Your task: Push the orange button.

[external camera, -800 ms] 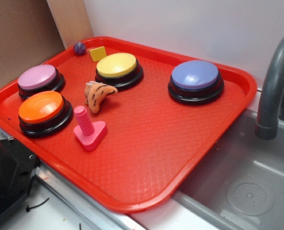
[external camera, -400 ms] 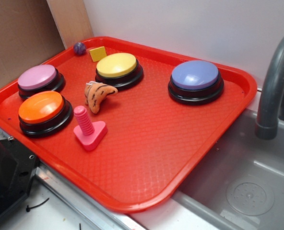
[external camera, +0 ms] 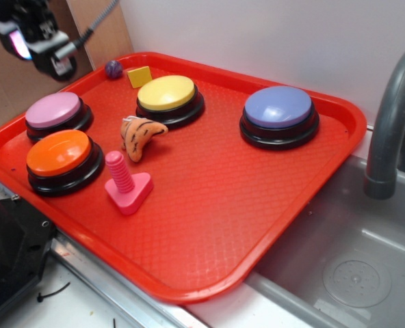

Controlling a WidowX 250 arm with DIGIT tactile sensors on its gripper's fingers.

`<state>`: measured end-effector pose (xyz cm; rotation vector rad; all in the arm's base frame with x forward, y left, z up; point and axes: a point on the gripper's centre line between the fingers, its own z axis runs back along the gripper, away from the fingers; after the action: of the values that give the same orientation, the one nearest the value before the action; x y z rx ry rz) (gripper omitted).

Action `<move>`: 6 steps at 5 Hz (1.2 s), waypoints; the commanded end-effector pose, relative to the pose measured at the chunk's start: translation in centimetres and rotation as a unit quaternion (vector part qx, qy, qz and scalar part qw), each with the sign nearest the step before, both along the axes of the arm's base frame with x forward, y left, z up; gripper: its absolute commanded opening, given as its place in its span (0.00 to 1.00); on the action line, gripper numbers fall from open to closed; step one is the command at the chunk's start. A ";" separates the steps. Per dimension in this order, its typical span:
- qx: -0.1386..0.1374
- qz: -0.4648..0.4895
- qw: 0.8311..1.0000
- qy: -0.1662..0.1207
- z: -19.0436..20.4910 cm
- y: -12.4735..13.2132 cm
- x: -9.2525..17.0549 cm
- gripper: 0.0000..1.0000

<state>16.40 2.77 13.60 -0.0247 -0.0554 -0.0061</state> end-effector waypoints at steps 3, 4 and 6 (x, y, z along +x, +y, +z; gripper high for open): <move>0.023 -0.040 0.998 0.041 -9.5 1.8 -0.7 1.00; 0.025 -0.051 0.998 0.028 -7.4 1.2 -0.3 1.00; 0.039 -0.032 0.999 0.017 -2.3 0.8 1.0 1.00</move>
<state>16.56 3.64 10.14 0.0378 0.0343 -0.0690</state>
